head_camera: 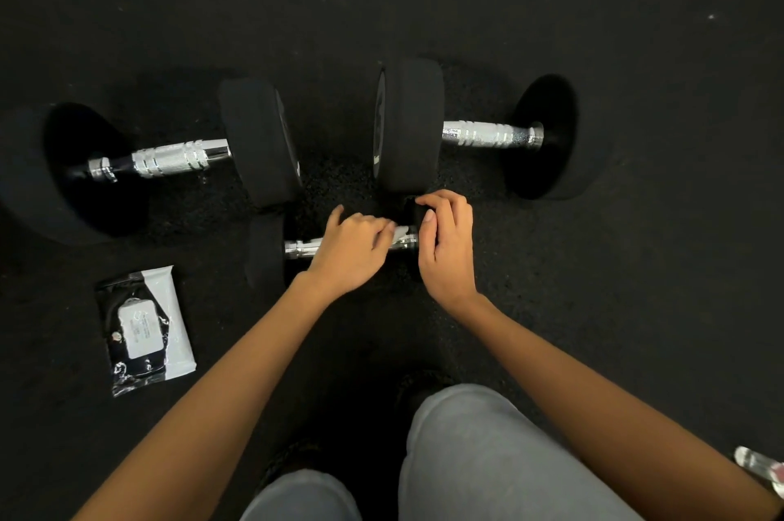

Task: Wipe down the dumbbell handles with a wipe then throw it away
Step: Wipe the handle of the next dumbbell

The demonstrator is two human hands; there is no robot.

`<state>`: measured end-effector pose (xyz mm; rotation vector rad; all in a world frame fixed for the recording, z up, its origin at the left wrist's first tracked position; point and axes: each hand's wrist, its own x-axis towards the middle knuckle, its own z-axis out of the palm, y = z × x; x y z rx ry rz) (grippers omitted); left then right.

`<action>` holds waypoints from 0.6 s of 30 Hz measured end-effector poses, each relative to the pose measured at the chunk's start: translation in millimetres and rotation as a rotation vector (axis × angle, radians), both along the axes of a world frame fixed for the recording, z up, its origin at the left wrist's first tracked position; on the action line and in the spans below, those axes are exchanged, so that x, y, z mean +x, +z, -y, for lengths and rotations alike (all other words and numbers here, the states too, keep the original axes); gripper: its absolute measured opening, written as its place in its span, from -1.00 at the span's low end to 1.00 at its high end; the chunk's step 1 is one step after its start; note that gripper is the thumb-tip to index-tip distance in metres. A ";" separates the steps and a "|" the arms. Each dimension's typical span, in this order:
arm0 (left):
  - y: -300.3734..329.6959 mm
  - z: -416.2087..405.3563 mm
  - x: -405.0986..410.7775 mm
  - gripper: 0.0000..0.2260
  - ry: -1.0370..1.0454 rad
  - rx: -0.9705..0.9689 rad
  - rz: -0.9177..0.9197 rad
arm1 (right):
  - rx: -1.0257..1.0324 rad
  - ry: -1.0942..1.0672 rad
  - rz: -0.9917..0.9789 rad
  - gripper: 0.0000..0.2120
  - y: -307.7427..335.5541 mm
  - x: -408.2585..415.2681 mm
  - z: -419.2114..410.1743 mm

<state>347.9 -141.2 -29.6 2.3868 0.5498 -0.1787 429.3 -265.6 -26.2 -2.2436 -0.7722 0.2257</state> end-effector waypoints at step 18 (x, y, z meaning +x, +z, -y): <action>3.1 20.5 7.3 -0.82 0.093 -0.072 0.078 | 0.007 -0.023 -0.004 -0.68 1.1 -2.6 -1.1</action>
